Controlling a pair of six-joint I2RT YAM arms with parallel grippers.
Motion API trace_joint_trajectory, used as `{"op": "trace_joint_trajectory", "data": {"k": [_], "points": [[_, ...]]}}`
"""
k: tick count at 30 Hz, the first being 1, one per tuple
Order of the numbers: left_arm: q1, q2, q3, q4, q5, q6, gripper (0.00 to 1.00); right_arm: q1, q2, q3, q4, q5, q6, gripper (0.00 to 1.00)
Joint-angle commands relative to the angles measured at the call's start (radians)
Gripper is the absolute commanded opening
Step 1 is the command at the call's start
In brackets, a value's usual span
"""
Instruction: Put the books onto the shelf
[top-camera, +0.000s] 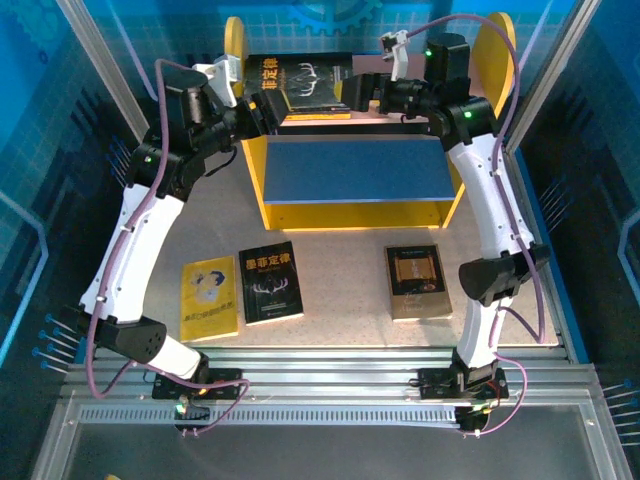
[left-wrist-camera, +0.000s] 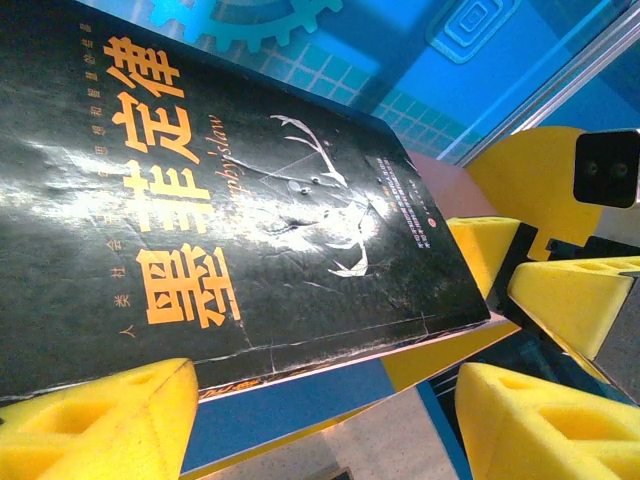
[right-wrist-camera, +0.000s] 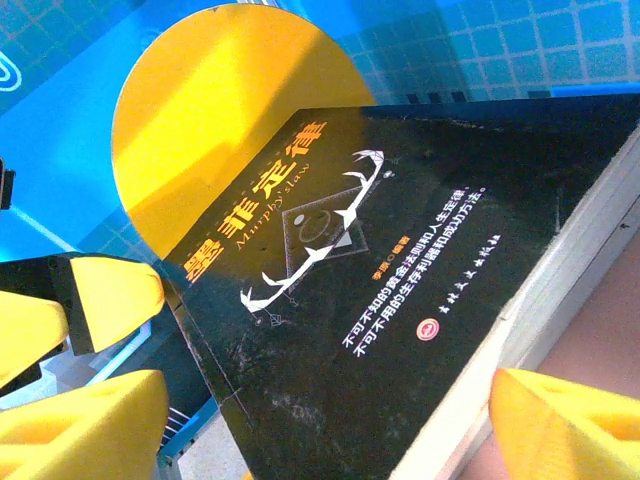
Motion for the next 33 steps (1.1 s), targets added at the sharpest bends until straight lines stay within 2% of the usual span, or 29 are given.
{"op": "trace_joint_trajectory", "data": {"k": [1, 33], "points": [[-0.006, 0.012, 0.030, -0.007, -0.013, 0.025, 0.70, -0.005, 0.020, 0.046, 0.042, -0.045, 0.014, 0.84], [-0.006, 0.018, 0.054, -0.029, -0.052, 0.052, 0.70, 0.004, 0.054, 0.098, 0.051, -0.078, 0.036, 0.85]]}}
